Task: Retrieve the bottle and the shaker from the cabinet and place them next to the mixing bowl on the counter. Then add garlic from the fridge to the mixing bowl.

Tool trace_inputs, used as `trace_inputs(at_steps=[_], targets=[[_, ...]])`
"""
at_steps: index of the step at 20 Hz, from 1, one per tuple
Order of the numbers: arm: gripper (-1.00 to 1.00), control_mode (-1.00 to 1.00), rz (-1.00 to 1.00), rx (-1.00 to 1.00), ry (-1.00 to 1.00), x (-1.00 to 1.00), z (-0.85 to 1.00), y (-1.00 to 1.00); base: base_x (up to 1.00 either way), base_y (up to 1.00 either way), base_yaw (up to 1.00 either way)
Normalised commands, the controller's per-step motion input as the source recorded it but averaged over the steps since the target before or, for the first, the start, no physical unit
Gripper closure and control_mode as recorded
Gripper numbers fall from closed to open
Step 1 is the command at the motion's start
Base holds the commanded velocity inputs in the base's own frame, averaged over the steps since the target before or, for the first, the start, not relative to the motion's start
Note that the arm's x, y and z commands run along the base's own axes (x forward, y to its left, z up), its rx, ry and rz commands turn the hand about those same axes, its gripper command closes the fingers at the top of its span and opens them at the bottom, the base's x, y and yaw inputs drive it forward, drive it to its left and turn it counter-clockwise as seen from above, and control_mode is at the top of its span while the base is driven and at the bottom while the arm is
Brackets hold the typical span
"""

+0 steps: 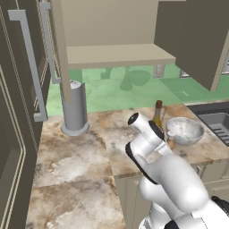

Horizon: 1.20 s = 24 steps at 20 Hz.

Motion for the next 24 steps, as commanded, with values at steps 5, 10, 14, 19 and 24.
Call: trace_inputs(at_steps=[5, 10, 14, 19, 24], targets=[[1.0, -1.0, 0.0, -0.03, 0.02, 0.0, -0.4, -0.08, 0.0, 0.0, 0.0], [1.0, -1.0, 0.02, -0.07, 0.02, 0.14, -0.35, -0.09, 0.0, 0.0, 0.0], [1.0, -1.0, 0.02, -0.07, 0.0, 0.18, -0.31, -0.09, 0.0, 0.0, 0.0], [1.0, -1.0, 0.03, -0.02, 0.0, 0.09, -0.12, -0.15, 0.0, 0.0, 0.0], [1.0, -1.0, 0.09, 0.0, 0.01, 0.05, -0.1, -0.26, 0.0, 0.0, 0.0]])
